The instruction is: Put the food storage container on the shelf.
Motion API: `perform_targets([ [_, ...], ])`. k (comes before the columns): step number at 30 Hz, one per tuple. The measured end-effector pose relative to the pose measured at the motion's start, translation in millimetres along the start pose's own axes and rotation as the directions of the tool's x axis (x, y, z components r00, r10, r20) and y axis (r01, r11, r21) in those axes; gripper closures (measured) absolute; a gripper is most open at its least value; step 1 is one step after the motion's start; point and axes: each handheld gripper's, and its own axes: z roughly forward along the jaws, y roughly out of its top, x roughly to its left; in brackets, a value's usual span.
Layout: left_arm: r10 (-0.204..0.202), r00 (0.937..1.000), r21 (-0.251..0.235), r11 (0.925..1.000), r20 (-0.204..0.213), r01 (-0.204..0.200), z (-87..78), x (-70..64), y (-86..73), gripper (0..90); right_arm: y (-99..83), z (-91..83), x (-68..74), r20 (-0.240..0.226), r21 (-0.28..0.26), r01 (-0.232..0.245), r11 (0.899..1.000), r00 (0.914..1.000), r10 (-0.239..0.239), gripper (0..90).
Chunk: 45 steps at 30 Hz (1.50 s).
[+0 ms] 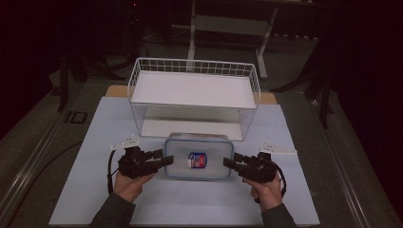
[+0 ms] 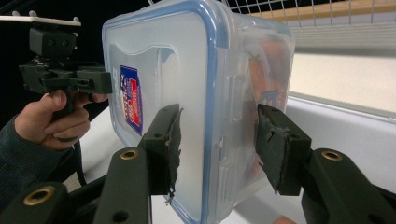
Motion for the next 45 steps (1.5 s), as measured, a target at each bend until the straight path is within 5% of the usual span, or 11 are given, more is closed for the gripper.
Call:
perform_targets([
  [23,0.033,0.9995,-0.045,0.9984,0.0,-0.033,-11.3,-4.7,29.5,48.7,29.0,-1.4,11.8,0.0,-0.045,0.053,0.998,0.9986,-0.053,51.5],
  [45,0.091,0.9956,-0.121,0.9883,-0.02,-0.093,-22.6,-5.9,86.7,48.7,84.0,2.4,17.9,-0.003,-0.124,0.108,0.986,0.9941,-0.109,51.7],
])
